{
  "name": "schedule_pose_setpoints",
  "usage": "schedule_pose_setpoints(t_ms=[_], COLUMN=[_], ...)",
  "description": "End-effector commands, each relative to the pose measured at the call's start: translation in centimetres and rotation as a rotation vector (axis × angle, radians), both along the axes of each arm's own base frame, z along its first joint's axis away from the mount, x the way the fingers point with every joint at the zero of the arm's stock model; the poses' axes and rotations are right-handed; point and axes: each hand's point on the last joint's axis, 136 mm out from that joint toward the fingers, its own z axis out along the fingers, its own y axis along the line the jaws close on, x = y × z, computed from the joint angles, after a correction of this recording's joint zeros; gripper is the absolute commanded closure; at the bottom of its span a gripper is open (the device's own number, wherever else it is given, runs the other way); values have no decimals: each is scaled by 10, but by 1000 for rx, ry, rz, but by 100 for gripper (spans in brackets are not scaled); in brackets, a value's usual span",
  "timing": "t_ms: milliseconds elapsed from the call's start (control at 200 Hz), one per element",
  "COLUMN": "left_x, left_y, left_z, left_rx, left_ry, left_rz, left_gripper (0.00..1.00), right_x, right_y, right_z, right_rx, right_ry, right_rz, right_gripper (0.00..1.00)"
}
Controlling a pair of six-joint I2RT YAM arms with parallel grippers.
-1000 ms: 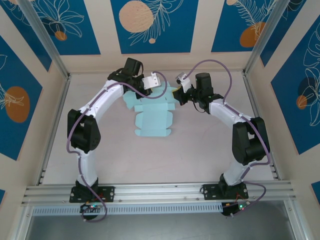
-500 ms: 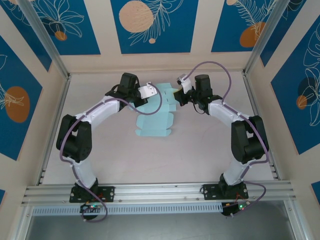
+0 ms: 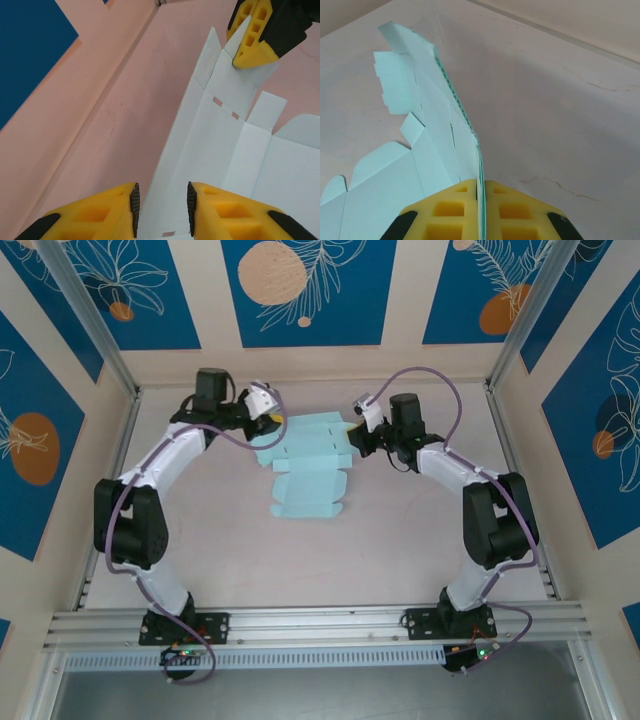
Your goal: Fold the paper box
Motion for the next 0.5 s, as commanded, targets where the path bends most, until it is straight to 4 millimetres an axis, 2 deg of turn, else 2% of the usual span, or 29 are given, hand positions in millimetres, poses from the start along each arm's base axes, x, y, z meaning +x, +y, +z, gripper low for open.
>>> schedule_pose_setpoints(t_ms=[0, 185, 220, 250, 305, 355, 495], left_x=[-26, -1, 2, 5, 9, 9, 5], left_y=[-11, -7, -8, -9, -10, -11, -12], left_z=[11, 3, 2, 2, 0, 0, -7], left_rx=[-32, -18, -19, -20, -18, -15, -1], left_ry=[-16, 53, 60, 65, 77, 84, 106], left_rz=[-175, -147, -148, -145, -145, -153, -170], left_gripper=[68, 66, 64, 55, 54, 43, 40], right_x=[-6, -10, -10, -11, -12, -11, -11], right_y=[1, 1, 1, 2, 2, 1, 2], right_z=[21, 28, 29, 28, 30, 31, 32], right_rx=[6, 11, 11, 11, 13, 15, 16], right_ry=[-75, -93, -95, -93, -94, -97, -97], right_rz=[28, 33, 34, 36, 36, 33, 32], right_gripper=[98, 98, 98, 98, 98, 98, 98])
